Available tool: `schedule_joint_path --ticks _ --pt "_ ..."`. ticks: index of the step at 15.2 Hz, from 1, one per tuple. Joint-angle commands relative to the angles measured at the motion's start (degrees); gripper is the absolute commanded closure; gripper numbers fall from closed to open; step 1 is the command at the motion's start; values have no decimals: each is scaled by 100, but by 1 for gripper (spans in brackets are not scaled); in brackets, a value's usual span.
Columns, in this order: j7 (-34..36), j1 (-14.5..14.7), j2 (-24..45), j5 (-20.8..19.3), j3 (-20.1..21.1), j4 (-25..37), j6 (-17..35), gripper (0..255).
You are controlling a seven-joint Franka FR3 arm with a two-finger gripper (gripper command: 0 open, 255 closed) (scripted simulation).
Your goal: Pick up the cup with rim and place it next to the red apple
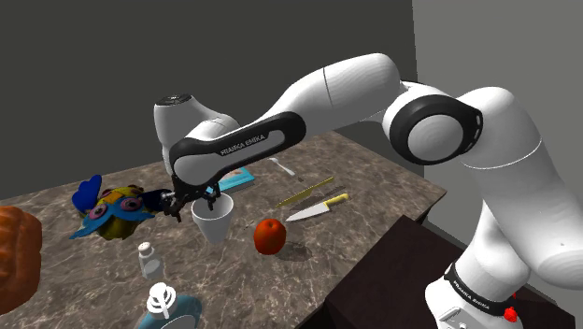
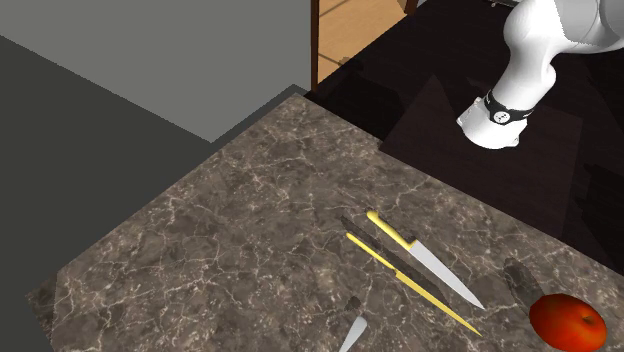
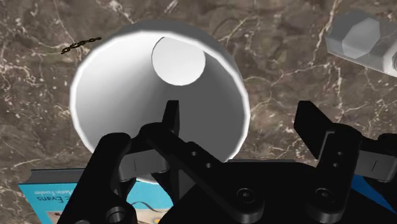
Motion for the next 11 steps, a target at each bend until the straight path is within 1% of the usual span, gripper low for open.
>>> schedule_joint_path --ticks 1,2,6,11 --pt "0 0 0 0 0 0 0 0" --pt "0 0 0 0 0 0 0 0" --pt "-22 12 -329 34 27 181 -509 0" --pt "-22 12 -329 34 27 181 -509 0"
